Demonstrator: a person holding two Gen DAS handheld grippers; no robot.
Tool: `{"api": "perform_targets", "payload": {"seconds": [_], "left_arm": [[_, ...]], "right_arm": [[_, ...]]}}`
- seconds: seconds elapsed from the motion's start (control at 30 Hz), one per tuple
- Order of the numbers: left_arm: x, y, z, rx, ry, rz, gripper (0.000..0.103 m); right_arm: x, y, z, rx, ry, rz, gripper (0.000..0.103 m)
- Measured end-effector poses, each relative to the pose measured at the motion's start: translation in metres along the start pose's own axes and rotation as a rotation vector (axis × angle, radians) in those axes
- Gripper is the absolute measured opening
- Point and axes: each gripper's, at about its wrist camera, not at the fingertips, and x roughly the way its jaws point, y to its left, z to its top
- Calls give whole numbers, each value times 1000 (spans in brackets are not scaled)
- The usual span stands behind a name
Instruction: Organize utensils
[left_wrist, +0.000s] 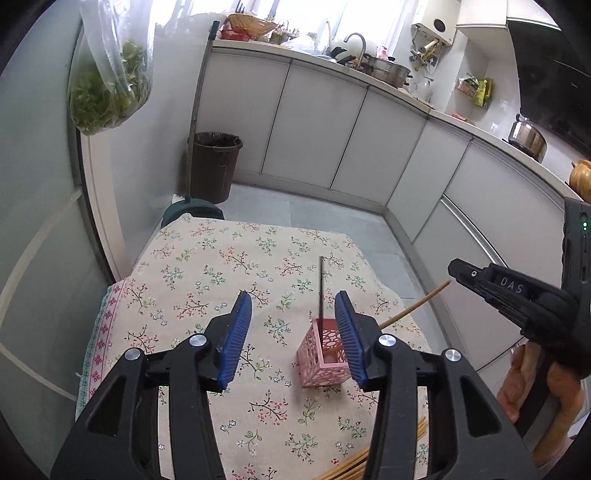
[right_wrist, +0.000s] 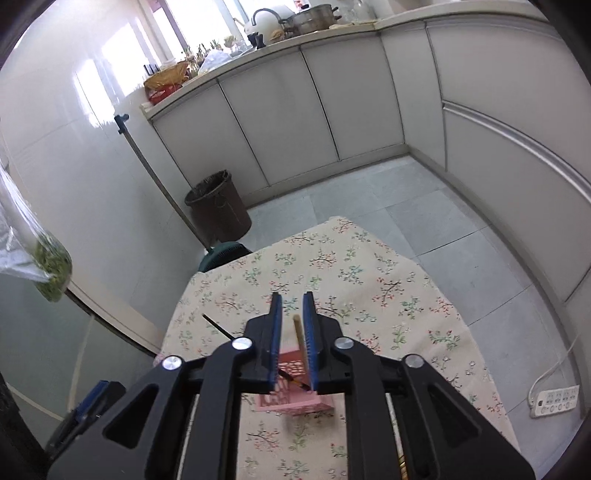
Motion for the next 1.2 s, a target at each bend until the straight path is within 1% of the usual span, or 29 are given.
{"api": "perform_targets", "payload": {"seconds": [0.1,0.13,0.17,0.2,0.23,0.3,0.37,0.47,0.5,0.57,0.6,0.67,0.77,0.8,0.87,0.9,1.0,1.07,1.13,1.2], "left_arm": [[-6,-9,-2,30,-11,-7,46],[-8,-12,-3,35,-13,-11,50],[-10,-17,-4,41,-16,-17,53],[-11,-21,-6,50,-18,-24,54],[-14,-26,-8,66,-21,-29,54],[-17,-34,-11,92,-23,-29,56],[-19,-39,-15,110,-24,-31,61],[-22,-48,-23,146,-23,-25,66],[-22,-51,-25,156,-19,-23,66],[-20,-55,-30,168,-1,-33,66],[-20,-57,-33,175,7,-39,67],[-21,-61,-38,192,10,-35,71],[-24,-66,-44,210,7,-39,74],[-24,-67,-45,215,8,-40,74],[-27,-70,-48,226,5,-37,75],[-28,-71,-49,229,2,-37,76],[-32,-72,-54,231,-9,-37,84],[-34,-74,-60,235,-9,-41,92],[-33,-77,-67,242,1,-40,96],[-26,-81,-75,261,38,-40,96]], "right_arm": [[-10,2,-6,-48,-35,-34,22],[-16,3,-9,-64,-49,-47,23],[-20,3,-10,-74,-56,-56,26],[-25,3,-13,-83,-62,-67,28],[-30,3,-15,-92,-68,-77,32],[-39,0,-24,-114,-82,-103,35],[-47,-3,-32,-130,-91,-128,44],[-59,-13,-47,-128,-102,-158,51],[-63,-16,-52,-131,-104,-174,52],[-71,-23,-61,-135,-113,-199,60],[-74,-26,-65,-138,-118,-211,62],[-81,-29,-74,-153,-122,-226,67],[-89,-32,-85,-172,-133,-253,71],[-92,-34,-88,-170,-137,-258,72],[-98,-37,-92,-158,-145,-272,77],[-101,-39,-93,-155,-149,-277,78],[-110,-44,-97,-144,-169,-299,84],[-117,-48,-99,-138,-193,-310,96],[-124,-51,-102,-136,-202,-320,97],[-128,-59,-106,-131,-175,-325,97]]}}
